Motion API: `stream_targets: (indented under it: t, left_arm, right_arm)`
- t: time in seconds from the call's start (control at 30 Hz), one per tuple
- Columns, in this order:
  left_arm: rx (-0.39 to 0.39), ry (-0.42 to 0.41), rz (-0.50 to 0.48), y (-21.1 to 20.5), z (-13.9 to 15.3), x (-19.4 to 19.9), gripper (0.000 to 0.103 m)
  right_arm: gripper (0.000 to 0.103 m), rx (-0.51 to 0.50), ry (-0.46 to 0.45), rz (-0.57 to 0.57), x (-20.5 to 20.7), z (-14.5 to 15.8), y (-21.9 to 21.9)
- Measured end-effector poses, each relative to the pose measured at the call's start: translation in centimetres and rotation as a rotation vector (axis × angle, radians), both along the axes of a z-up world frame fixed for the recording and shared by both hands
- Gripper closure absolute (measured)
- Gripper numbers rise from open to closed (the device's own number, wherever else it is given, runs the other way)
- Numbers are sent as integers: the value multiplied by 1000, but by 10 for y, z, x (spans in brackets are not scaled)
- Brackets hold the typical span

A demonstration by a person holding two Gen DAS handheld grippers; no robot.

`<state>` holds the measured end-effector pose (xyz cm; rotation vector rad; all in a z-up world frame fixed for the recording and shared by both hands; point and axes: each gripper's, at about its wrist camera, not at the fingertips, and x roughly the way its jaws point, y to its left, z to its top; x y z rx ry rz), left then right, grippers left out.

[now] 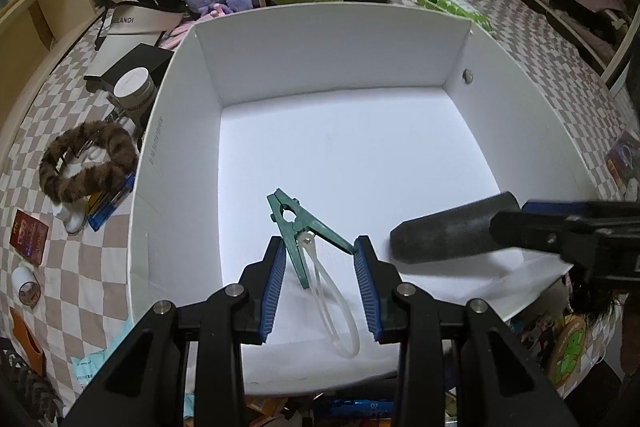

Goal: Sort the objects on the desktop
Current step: 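Carry both held items over the white shoebox and lower them inside, then open the left tool releasing the clothespin while the right tool releases the black tube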

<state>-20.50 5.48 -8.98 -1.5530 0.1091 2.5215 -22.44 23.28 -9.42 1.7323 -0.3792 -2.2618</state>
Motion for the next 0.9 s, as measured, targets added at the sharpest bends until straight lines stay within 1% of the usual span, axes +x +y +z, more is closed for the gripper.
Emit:
stream_targets:
  t: [0.27, 0.43, 0.47, 0.5, 0.57, 0.67, 0.8, 0.9]
  left_arm:
    - [7, -16, 11, -2, -3, -2, 68]
    - [4, -19, 16, -2, -3, -2, 67]
    - [3, -20, 19, -3, -4, -2, 63]
    - [1, -19, 24, -3, -3, -2, 54]
    - [-4, -12, 34, -5, -2, -2, 46]
    - [8, -17, 25, -4, -2, -1, 43]
    - [3, -11, 13, -1, 0, 1, 35]
    - [6, -9, 8, 0, 1, 2, 35]
  right_arm:
    - [42, -22, 50, -2, 7, 21, 6]
    - [42, -28, 45, -7, 3, 21, 3]
    - [42, -29, 42, -10, 3, 20, 4]
    - [42, -30, 38, -12, 2, 19, 5]
    - [42, -33, 33, -17, 2, 17, 6]
    - [42, -33, 37, -18, 2, 18, 6]
    - [42, -43, 41, -23, 2, 19, 7]
    - [42, -52, 45, -22, 2, 21, 8]
